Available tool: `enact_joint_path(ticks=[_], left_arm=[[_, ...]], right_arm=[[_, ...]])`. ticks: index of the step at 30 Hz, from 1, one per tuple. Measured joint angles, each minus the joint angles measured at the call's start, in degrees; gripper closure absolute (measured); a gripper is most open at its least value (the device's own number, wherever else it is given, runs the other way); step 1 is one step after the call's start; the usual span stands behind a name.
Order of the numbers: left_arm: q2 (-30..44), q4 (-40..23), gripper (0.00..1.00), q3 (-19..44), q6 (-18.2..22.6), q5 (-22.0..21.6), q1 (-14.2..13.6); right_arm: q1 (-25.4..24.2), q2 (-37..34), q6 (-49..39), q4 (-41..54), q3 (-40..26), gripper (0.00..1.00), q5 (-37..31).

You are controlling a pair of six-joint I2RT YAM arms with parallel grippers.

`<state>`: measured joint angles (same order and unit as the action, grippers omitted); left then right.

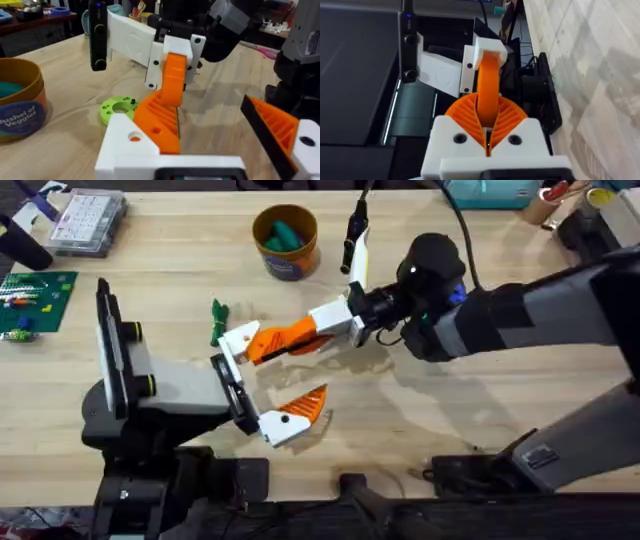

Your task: Pick up the gripper from the table and insert it into the empty holder that is missing its gripper. Then pick up a screw, insert it into the mounting hole, and use the screwdriver to tighten it. Finally, clean up the table by picking up the vegetable and placing it into the bucket.

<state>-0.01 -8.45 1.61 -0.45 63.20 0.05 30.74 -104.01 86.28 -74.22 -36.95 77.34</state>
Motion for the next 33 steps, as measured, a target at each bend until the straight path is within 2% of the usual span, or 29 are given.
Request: enact_joint_path(ticks=[15, 33], left_arm=[[0.02, 0.0, 0.015, -0.02, -0.04, -0.24, 0.2], [0.02, 0.04, 0.014, 0.0, 0.0, -0.31, 0.2]], right_arm=[[1.55, -5.02, -0.37, -0.31, -5.68, 0.991, -0.35], [2.1, -5.04, -0.37, -0.04, -6.07, 0.991, -0.39]])
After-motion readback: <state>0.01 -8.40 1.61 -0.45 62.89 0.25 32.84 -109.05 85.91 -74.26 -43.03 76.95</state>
